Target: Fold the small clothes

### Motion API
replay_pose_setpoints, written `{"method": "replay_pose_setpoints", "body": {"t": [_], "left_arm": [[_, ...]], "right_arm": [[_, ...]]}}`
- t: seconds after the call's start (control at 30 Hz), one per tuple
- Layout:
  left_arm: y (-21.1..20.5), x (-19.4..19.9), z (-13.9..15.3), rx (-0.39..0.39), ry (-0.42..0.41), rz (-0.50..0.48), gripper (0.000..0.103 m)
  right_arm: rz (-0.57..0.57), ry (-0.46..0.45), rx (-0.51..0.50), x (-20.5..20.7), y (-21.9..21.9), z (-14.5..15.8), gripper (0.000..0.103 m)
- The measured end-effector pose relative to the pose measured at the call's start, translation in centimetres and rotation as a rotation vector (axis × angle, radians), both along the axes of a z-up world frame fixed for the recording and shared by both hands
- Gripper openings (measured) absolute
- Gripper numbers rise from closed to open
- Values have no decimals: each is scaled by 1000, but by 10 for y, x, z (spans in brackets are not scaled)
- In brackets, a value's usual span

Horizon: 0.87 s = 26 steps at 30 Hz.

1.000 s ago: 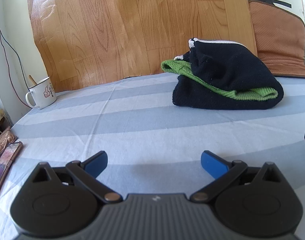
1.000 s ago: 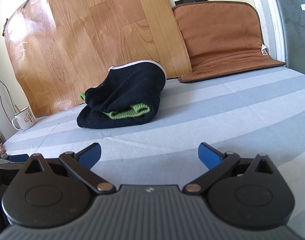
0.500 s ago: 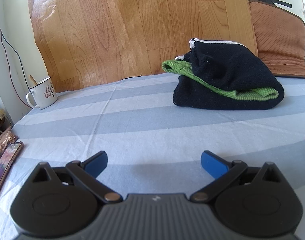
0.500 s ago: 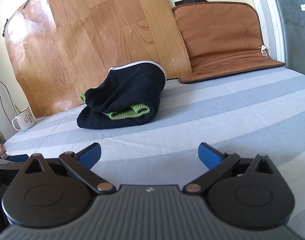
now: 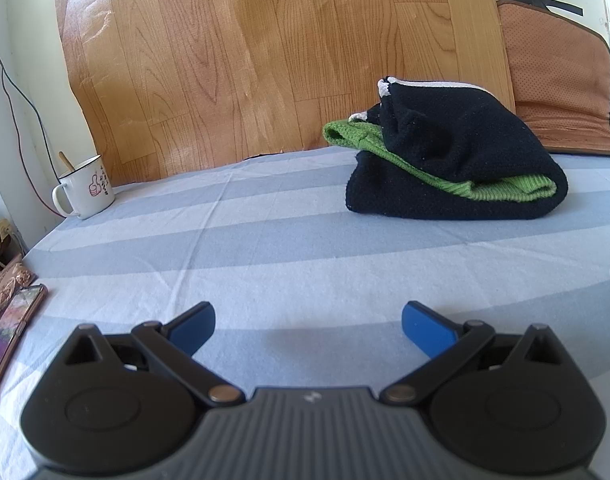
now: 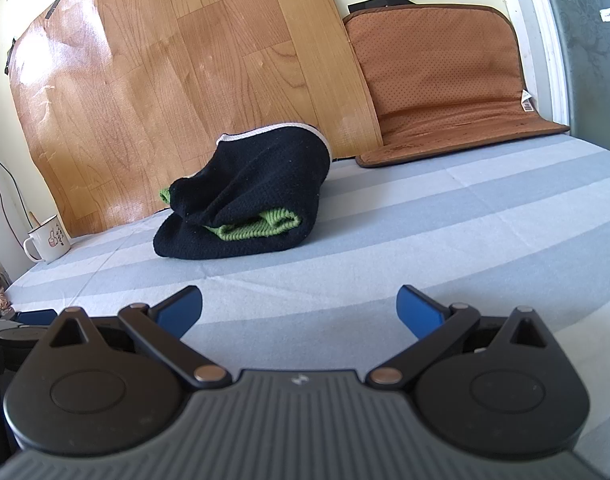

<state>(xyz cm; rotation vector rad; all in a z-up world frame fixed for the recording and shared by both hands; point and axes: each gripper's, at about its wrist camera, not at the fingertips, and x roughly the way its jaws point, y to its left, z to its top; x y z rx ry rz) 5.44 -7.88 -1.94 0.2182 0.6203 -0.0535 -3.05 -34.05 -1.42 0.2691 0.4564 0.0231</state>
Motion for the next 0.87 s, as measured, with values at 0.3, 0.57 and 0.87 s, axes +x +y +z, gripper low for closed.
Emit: {"method": "replay_pose_setpoints", "body": {"t": [0.3, 0.57, 0.87], "left_arm": [[0, 0, 1, 2, -2, -3, 103], [1, 0, 1, -1, -1, -9, 103], [-1, -1, 1, -4, -2, -22, 103]], "right_arm": [[0, -1, 0, 0, 0, 0, 103], [1, -1, 0, 0, -1, 0, 103], [1, -2, 0, 0, 0, -1, 103]]}}
